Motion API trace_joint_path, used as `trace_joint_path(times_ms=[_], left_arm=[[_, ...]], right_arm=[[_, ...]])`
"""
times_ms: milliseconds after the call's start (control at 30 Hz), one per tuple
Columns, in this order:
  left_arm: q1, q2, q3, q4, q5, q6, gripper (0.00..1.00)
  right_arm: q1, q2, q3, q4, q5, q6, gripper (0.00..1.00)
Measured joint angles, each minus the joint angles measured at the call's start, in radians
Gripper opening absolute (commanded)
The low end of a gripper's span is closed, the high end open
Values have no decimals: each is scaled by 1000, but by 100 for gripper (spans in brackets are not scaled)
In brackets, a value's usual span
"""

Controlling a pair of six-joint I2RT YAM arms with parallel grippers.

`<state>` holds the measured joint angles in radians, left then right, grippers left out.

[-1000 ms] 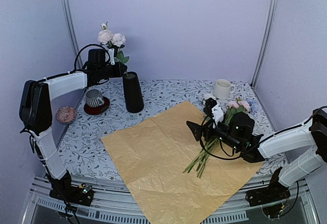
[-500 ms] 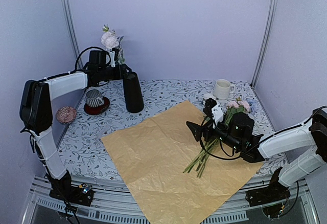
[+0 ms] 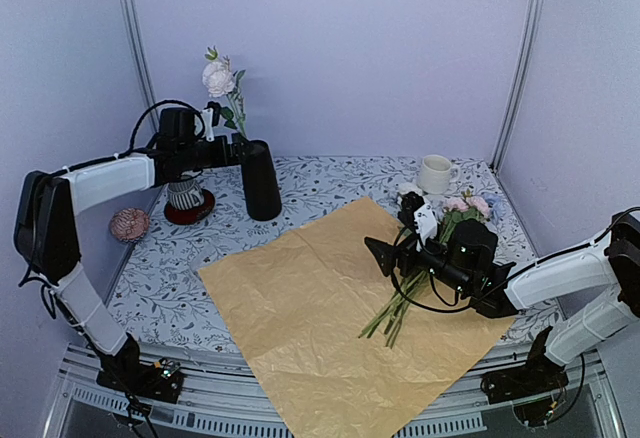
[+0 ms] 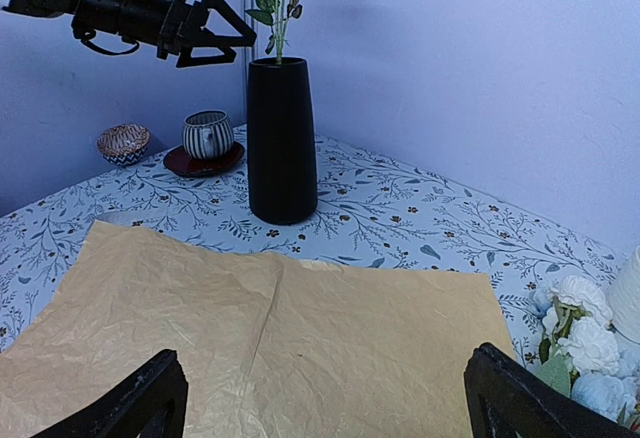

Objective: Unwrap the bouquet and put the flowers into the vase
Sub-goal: Place the fake flower in the vase, then pick up the fake flower from the flattened wrapping paper.

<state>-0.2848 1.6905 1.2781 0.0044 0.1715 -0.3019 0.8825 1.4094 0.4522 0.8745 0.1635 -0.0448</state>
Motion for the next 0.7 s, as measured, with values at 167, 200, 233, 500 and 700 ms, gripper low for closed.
trace_joint_path(times_ms=[167, 200, 233, 500, 700], left_arm=[[-15, -106, -89, 18, -8, -8, 98], [-20, -132, -110, 22, -10, -11, 98], [-27, -157, -131, 25, -14, -16, 98], [-127, -355, -353, 64, -122, -44, 98], [-253, -493, -481, 113, -210, -30, 96]], right_arm=[[0, 0, 0, 0, 0, 0, 99], [0, 0, 0, 0, 0, 0, 99], [0, 0, 0, 0, 0, 0, 99], [0, 0, 0, 0, 2, 0, 99], [0, 0, 0, 0, 17, 4, 99]])
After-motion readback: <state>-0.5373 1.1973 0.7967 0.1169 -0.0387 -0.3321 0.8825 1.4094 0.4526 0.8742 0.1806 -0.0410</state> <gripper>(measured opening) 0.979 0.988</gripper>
